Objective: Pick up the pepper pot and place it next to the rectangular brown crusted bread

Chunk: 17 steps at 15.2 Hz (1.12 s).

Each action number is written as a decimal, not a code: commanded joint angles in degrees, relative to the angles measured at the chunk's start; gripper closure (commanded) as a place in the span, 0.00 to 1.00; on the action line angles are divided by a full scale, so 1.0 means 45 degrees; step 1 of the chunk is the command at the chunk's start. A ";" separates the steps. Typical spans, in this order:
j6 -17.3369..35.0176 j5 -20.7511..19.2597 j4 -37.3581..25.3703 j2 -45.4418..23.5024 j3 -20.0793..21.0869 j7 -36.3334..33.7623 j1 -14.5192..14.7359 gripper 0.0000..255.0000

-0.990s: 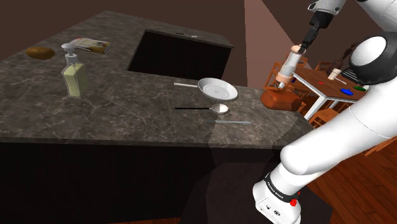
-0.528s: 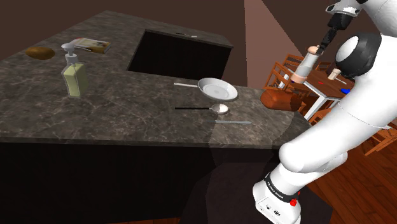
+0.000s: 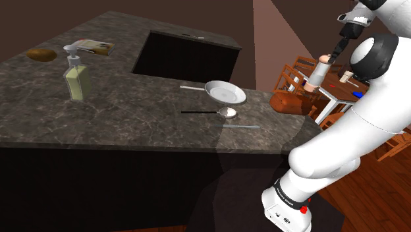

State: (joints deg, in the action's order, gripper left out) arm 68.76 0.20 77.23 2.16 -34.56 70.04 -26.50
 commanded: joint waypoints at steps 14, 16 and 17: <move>0.2916 -0.0750 0.4189 0.1531 0.0392 -0.0595 0.0166 1.00; 0.3273 -0.0804 0.4645 0.1645 0.0410 -0.0636 0.0161 1.00; 0.3450 -0.0828 0.4867 0.1697 0.0417 -0.0654 0.0158 1.00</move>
State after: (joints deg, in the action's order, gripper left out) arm 83.43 -3.38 98.00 9.44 -32.76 67.23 -25.78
